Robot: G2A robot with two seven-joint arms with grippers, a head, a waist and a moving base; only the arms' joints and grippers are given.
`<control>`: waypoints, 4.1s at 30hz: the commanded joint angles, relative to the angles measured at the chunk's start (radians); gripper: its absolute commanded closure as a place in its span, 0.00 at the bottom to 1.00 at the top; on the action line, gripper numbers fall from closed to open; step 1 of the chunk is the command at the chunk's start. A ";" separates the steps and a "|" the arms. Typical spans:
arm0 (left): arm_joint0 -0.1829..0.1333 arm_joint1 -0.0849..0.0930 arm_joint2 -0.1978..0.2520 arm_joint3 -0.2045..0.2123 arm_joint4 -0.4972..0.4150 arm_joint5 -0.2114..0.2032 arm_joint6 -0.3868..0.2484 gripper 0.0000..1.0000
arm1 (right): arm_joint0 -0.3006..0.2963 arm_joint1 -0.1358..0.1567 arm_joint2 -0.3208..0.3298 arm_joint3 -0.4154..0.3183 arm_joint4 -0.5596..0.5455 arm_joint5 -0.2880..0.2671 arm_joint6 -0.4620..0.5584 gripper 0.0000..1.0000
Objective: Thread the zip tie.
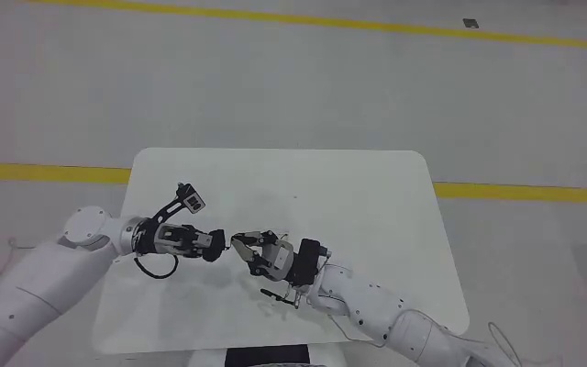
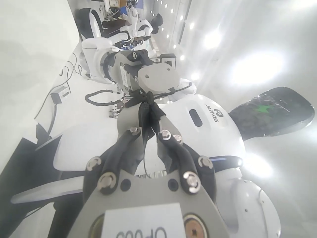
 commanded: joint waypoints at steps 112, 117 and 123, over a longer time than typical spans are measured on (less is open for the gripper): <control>0.033 -0.127 0.028 0.067 -0.446 0.120 0.223 1.00 | 0.023 0.026 0.046 -0.070 -0.464 0.680 0.281 0.42; 0.033 -0.127 0.028 0.067 -0.446 0.120 0.223 1.00 | 0.033 0.022 0.024 -0.073 -0.464 0.680 0.286 0.55; 0.033 -0.127 0.028 0.067 -0.446 0.120 0.223 1.00 | 0.059 0.010 -0.013 -0.063 -0.464 0.680 0.291 0.63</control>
